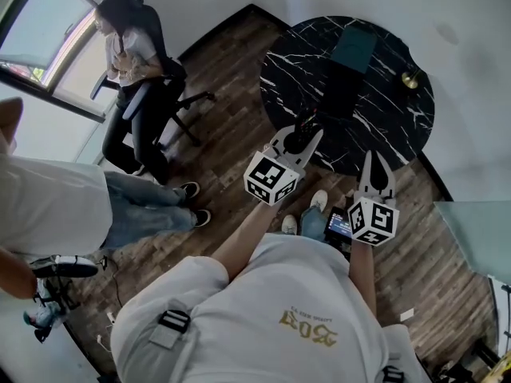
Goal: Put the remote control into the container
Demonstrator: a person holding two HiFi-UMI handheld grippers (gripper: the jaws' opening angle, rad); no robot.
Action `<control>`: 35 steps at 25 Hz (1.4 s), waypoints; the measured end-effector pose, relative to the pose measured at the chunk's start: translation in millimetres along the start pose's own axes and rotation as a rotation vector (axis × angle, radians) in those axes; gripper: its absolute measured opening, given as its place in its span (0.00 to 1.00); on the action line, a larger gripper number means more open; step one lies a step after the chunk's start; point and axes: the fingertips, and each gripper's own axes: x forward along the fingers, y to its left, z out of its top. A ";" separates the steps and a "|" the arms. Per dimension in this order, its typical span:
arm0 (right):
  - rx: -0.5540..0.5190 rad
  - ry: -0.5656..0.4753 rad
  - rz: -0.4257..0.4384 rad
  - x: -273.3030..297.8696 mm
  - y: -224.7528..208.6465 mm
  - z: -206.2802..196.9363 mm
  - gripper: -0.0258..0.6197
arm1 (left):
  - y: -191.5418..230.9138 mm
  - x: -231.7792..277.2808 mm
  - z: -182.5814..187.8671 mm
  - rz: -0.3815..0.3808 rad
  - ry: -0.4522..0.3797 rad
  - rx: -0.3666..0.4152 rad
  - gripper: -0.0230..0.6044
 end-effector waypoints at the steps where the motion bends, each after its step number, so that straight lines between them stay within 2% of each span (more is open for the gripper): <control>1: -0.002 -0.002 0.006 8.6 -3.8 2.7 0.06 | 3.3 7.8 0.5 0.001 -0.001 0.000 0.06; 14: -0.012 0.031 0.085 89.2 -41.3 11.4 0.06 | 40.2 84.1 -7.9 0.044 0.029 -0.028 0.06; 22: -0.002 0.027 0.071 105.8 -61.6 16.0 0.06 | 49.5 106.9 -7.5 0.054 0.042 -0.025 0.06; 35: 0.004 0.047 0.069 157.9 -59.5 20.0 0.06 | 87.8 141.7 -11.1 0.032 0.078 -0.044 0.06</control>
